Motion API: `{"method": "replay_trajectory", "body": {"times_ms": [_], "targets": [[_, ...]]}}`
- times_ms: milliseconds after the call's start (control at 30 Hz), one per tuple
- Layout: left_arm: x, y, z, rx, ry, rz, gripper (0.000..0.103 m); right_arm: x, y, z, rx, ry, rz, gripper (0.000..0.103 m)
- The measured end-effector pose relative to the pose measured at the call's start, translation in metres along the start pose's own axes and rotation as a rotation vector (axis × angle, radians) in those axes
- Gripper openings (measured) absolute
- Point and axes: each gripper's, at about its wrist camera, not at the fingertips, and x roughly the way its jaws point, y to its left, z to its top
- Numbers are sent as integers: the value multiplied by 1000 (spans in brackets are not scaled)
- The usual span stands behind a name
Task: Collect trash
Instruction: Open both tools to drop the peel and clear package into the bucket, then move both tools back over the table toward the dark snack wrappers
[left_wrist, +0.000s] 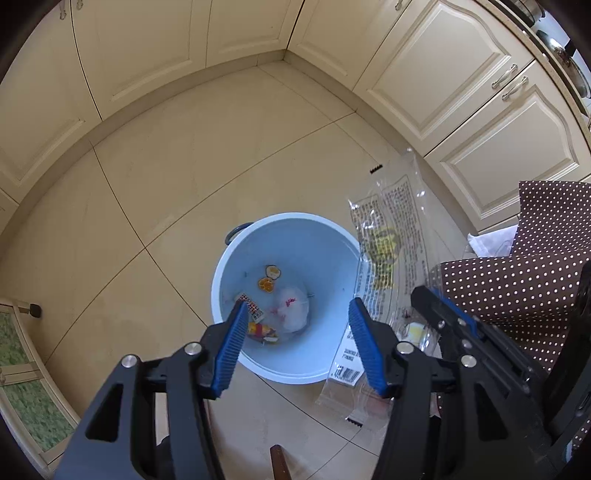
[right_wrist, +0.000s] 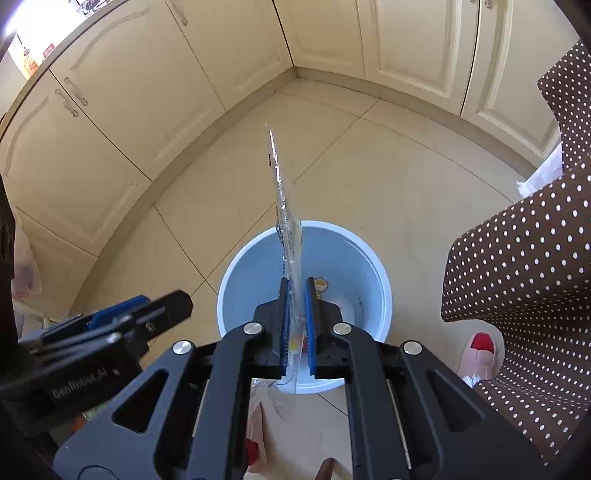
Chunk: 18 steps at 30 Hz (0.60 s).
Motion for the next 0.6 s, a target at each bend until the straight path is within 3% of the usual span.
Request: {"method": "replay_trajectory", "body": {"times_ms": [167, 367, 600], "targets": [[3, -4, 0, 27, 1, 39, 57, 3, 6, 7, 0, -17, -10, 11], [0, 0, 1, 25, -2, 36, 57, 5, 7, 13, 11, -27, -15, 12], [-5, -1, 2, 23, -20, 35, 57, -1, 1, 11, 7, -40, -23, 23]]}}
